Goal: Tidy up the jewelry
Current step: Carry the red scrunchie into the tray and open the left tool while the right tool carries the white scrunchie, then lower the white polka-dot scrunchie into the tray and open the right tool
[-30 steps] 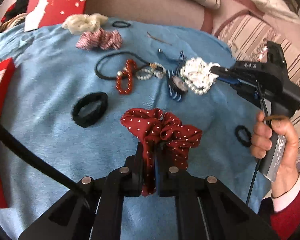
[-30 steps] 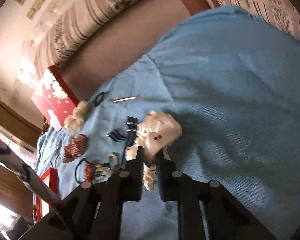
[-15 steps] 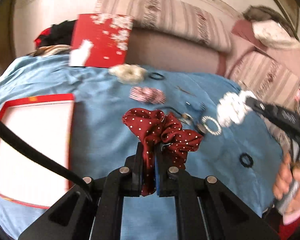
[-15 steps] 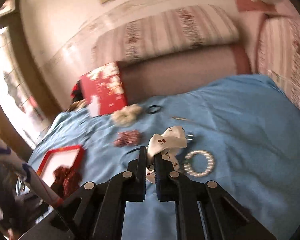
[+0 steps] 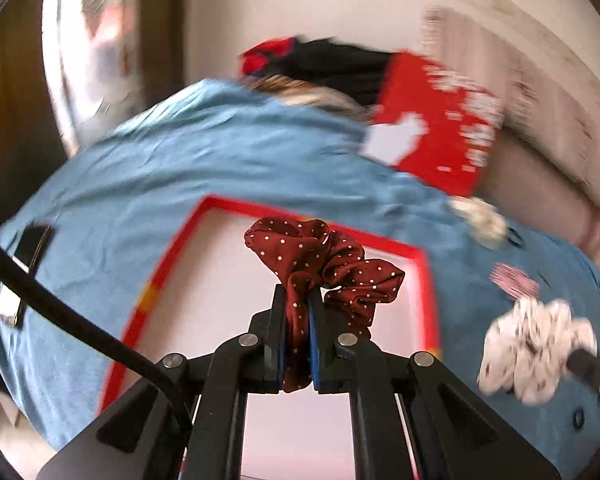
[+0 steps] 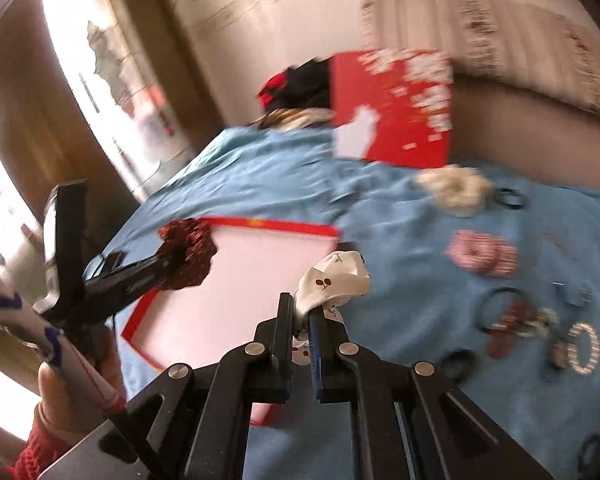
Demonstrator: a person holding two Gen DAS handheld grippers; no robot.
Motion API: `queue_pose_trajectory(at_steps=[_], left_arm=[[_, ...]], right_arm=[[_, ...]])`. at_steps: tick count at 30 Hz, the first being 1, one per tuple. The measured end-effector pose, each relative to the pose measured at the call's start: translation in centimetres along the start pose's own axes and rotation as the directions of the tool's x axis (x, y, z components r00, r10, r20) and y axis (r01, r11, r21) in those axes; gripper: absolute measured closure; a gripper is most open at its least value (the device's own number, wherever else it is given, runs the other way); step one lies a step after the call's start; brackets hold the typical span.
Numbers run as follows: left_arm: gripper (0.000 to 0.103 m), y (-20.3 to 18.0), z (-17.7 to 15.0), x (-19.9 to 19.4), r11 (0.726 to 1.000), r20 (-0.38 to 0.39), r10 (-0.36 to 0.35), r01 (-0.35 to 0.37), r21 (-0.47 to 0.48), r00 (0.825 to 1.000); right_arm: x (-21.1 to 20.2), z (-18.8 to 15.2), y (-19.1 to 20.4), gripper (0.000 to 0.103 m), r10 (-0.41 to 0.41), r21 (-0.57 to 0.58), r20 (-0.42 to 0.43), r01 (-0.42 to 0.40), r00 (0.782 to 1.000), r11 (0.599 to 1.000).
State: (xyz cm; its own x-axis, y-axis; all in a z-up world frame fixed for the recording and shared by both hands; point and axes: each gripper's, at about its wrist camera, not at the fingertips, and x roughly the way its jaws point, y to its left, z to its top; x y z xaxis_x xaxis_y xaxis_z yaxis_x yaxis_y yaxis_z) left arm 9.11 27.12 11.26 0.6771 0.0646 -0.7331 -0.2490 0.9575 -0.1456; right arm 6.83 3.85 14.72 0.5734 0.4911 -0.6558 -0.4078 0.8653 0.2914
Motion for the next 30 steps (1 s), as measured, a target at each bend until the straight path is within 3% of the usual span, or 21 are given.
queue_pose_trajectory(at_steps=[4,10,17,25,30], left_arm=[[0.095,4.0,1.4,3.7,0.996,-0.044,0.053,-0.056,-0.067,0.998],[0.094,7.5,1.8,7.1,0.986,-0.096,0.079,-0.092,-0.139,0.992],[0.092,8.8,1.8,8.3,0.981,-0.101,0.082,-0.098,-0.167,0.991],[0.072,8.4,1.9,6.4,0.981,-0.048,0.09,-0.097,-0.169,0.995],[0.057,7.0,1.8,3.5,0.988,0.043,0.092,-0.086,-0.129,0.995]], right_arm=[[4.1,0.4,3.2,0.095,0.014,-0.053,-0.063,-0.017,0.998,0.998],[7.2,-0.2,5.3,0.095,0.069,-0.022,-0.151,-0.073,0.986,0.997],[7.5,-5.2,5.4,0.095,0.111,0.038,-0.262,-0.105,0.959,0.994],[6.3,-8.1,4.4,0.092,0.039,0.032,-0.287,-0.031,0.957,0.999],[4.6,-8.1,4.0,0.061,0.031,0.055,-0.26,-0.018,0.965,0.998]])
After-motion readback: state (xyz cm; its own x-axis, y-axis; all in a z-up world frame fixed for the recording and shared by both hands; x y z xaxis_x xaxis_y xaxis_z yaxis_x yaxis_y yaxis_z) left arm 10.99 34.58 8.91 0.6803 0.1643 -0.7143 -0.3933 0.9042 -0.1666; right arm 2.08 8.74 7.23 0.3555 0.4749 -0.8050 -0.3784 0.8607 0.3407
